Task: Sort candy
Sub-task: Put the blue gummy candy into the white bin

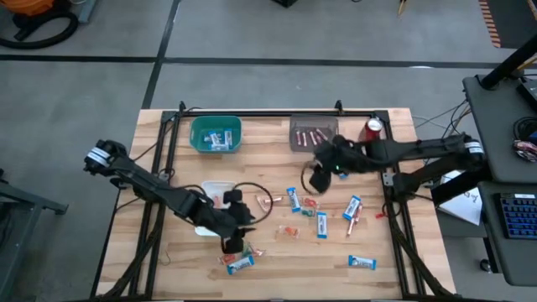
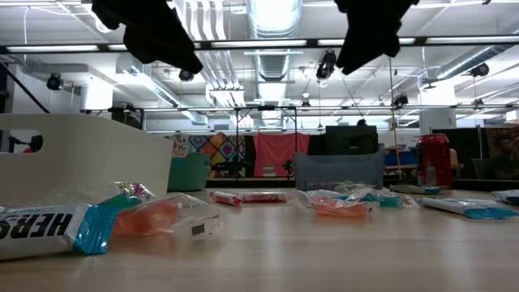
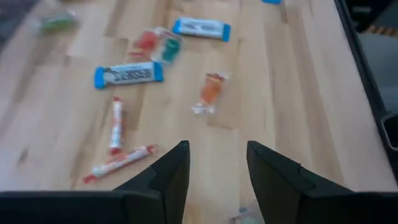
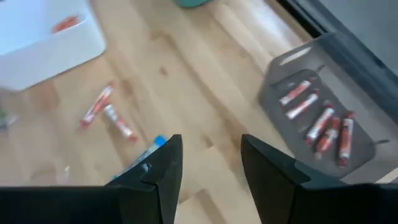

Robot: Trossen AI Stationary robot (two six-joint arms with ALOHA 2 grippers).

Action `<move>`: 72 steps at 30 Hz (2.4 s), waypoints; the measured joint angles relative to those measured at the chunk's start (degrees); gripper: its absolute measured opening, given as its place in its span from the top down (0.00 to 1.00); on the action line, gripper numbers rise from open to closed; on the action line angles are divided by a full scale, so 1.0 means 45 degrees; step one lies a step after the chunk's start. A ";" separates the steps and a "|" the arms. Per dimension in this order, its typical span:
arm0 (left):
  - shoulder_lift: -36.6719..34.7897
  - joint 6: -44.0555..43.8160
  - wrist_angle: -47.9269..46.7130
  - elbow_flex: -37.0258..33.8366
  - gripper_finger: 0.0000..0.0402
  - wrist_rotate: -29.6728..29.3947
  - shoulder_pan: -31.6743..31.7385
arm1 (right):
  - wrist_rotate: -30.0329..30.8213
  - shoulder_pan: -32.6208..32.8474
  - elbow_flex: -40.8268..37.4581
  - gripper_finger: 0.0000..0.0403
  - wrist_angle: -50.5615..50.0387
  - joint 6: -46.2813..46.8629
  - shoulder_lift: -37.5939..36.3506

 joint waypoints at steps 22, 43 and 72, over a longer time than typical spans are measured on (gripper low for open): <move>0.5066 0.0180 -0.3176 0.3343 0.49 0.1310 -0.0891 | 0.0547 0.2638 -0.1078 0.62 0.0790 0.1602 0.0344; 0.5541 -0.0588 -0.3154 0.3541 0.59 0.2296 -0.0881 | 0.0455 0.2807 -0.1078 0.63 0.0886 0.1736 0.0657; 0.4197 0.1501 -0.5436 0.4887 1.00 0.0882 -0.0881 | 0.0636 0.2998 -0.1078 0.63 0.0961 0.1930 0.0642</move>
